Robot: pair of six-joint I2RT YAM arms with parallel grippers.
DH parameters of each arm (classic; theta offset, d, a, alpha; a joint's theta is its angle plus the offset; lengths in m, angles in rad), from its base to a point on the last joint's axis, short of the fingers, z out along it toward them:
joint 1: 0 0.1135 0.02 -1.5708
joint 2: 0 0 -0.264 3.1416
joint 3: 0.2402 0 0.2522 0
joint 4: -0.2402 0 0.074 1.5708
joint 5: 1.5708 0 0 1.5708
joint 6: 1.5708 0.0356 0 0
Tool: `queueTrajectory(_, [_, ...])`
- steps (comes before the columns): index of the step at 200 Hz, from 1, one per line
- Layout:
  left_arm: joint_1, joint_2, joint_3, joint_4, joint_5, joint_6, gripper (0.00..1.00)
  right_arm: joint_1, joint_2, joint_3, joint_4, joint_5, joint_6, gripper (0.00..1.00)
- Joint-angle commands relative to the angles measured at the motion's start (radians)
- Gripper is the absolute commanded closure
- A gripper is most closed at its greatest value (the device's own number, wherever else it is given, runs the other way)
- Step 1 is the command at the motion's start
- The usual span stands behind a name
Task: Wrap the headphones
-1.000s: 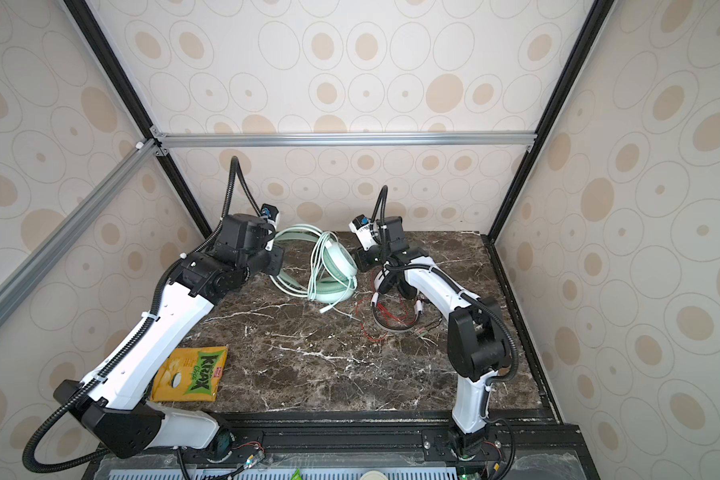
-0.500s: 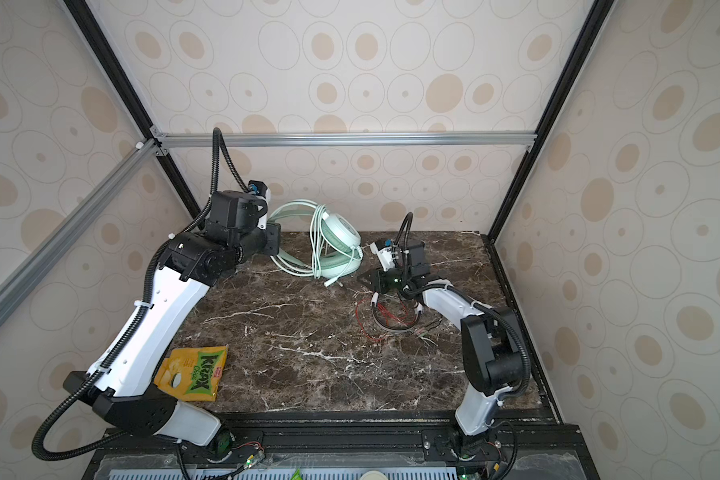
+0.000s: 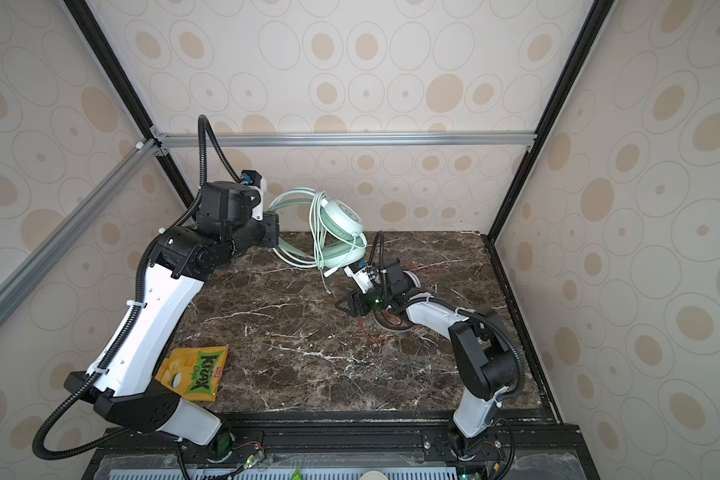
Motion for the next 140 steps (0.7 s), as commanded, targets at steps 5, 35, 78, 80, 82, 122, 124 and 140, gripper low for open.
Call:
queueTrajectory(5, [0.008, -0.006, 0.07, 0.067, 0.04, -0.059, 1.0, 0.002, 0.075, 0.044, 0.061, 0.044, -0.078, 0.31])
queueTrajectory(35, [0.008, -0.007, 0.075, 0.071, 0.055, -0.065, 1.0, 0.002, 0.135, 0.08, 0.112, 0.056, -0.138, 0.31])
queueTrajectory(78, [0.01, -0.004, 0.082, 0.072, 0.056, -0.064, 1.0, 0.0, 0.213, 0.151, 0.166, -0.024, -0.123, 0.56])
queueTrajectory(80, [0.01, -0.004, 0.082, 0.071, 0.056, -0.064, 1.0, -0.001, 0.215, 0.152, 0.171, -0.029, -0.12, 0.58])
queueTrajectory(82, [0.01, -0.004, 0.082, 0.071, 0.055, -0.064, 1.0, -0.001, 0.217, 0.153, 0.176, -0.034, -0.116, 0.6])
queueTrajectory(122, [0.013, -0.004, 0.083, 0.071, 0.049, -0.061, 1.0, 0.001, 0.232, 0.117, 0.279, -0.078, -0.05, 0.72])
queueTrajectory(124, [0.013, -0.004, 0.083, 0.07, 0.049, -0.061, 1.0, 0.002, 0.232, 0.116, 0.279, -0.079, -0.049, 0.72])
queueTrajectory(140, [0.016, -0.003, 0.083, 0.073, 0.051, -0.061, 1.0, 0.002, 0.232, 0.109, 0.285, -0.089, -0.041, 0.72])
